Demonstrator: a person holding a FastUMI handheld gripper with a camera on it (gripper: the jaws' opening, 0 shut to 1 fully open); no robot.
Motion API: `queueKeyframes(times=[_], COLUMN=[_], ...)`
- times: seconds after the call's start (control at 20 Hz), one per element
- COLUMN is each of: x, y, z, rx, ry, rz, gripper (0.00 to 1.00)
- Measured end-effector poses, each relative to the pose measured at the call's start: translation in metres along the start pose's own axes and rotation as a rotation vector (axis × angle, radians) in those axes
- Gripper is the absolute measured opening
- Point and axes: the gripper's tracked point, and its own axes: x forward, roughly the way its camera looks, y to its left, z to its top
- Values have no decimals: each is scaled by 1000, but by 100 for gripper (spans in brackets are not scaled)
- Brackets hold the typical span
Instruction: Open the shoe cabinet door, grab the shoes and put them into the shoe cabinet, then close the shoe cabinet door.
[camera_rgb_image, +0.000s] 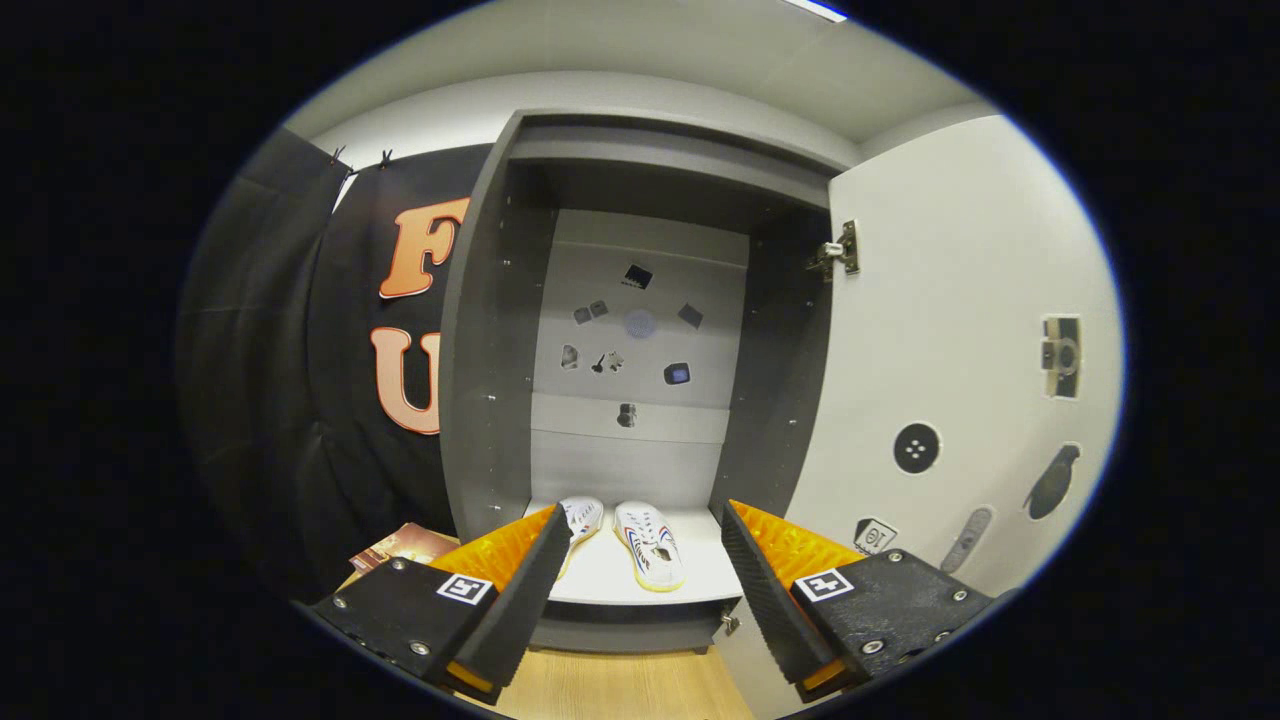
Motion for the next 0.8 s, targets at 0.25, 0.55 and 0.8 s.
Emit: queueKeyframes(times=[0.25, 0.55, 0.8], x=[-60, -148, -204], y=[-41, -100, -171], z=[18, 34, 43], rx=[0, 1, -23], ry=[-20, -52, -67], rz=[-71, -44, -71], gripper=[95, 95, 95])
